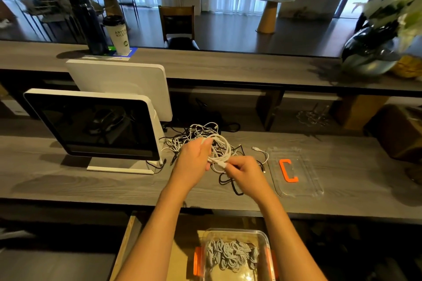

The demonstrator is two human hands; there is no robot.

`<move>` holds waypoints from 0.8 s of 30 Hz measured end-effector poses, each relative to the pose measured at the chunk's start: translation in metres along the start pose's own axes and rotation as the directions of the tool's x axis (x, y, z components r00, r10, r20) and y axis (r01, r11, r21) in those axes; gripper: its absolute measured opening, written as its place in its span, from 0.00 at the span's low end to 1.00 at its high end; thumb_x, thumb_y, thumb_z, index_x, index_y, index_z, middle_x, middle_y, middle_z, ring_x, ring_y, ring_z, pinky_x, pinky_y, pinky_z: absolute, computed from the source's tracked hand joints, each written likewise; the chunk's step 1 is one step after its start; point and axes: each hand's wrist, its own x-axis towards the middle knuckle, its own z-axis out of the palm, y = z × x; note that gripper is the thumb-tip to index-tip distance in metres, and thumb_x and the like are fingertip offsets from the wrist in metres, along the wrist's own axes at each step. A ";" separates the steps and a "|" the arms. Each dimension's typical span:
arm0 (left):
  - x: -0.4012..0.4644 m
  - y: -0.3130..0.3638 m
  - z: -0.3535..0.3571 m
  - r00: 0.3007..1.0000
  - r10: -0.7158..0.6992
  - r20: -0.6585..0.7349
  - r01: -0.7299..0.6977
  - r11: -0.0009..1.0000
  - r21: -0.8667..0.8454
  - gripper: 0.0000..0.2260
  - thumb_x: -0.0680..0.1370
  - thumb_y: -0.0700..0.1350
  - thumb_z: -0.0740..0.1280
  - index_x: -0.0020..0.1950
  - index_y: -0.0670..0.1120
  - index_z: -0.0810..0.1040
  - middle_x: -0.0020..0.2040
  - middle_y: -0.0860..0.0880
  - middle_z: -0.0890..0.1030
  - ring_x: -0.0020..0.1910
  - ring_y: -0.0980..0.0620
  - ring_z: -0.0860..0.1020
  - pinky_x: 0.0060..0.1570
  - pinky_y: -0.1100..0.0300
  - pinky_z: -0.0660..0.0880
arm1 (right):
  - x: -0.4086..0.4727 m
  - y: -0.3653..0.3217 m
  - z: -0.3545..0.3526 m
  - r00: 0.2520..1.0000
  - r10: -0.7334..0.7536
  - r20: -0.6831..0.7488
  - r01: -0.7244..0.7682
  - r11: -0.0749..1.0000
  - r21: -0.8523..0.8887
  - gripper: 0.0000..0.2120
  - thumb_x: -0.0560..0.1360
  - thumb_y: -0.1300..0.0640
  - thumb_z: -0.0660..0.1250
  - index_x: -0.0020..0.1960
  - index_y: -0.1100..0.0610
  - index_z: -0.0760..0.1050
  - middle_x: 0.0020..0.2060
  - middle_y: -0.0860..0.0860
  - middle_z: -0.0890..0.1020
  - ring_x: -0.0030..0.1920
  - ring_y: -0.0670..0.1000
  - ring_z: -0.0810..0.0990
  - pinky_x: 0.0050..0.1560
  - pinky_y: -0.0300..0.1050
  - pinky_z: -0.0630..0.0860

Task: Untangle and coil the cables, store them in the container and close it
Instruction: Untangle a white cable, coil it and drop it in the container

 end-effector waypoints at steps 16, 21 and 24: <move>0.017 -0.016 0.001 0.944 -0.329 -0.030 0.316 0.871 0.377 0.17 0.85 0.49 0.54 0.41 0.45 0.72 0.33 0.45 0.78 0.32 0.48 0.77 0.32 0.58 0.67 | 0.001 -0.009 0.008 0.822 -0.569 0.027 0.435 0.596 -0.675 0.13 0.81 0.53 0.59 0.50 0.57 0.81 0.46 0.51 0.80 0.49 0.51 0.76 0.39 0.42 0.75; 0.014 -0.007 0.000 0.943 -0.331 0.015 0.299 0.870 0.391 0.23 0.85 0.52 0.53 0.36 0.43 0.75 0.28 0.46 0.79 0.27 0.52 0.77 0.34 0.58 0.67 | -0.001 -0.002 0.005 0.705 -0.703 -0.098 0.473 0.568 -0.673 0.11 0.80 0.55 0.64 0.51 0.58 0.83 0.63 0.53 0.81 0.68 0.56 0.73 0.63 0.51 0.74; 0.013 -0.005 0.002 0.922 -0.386 -0.027 0.365 0.846 0.389 0.21 0.85 0.52 0.54 0.39 0.42 0.75 0.33 0.44 0.79 0.27 0.52 0.76 0.29 0.60 0.66 | -0.001 0.001 0.008 0.624 -0.773 -0.109 0.512 0.510 -0.691 0.08 0.79 0.56 0.67 0.49 0.58 0.84 0.64 0.52 0.81 0.68 0.57 0.75 0.60 0.51 0.77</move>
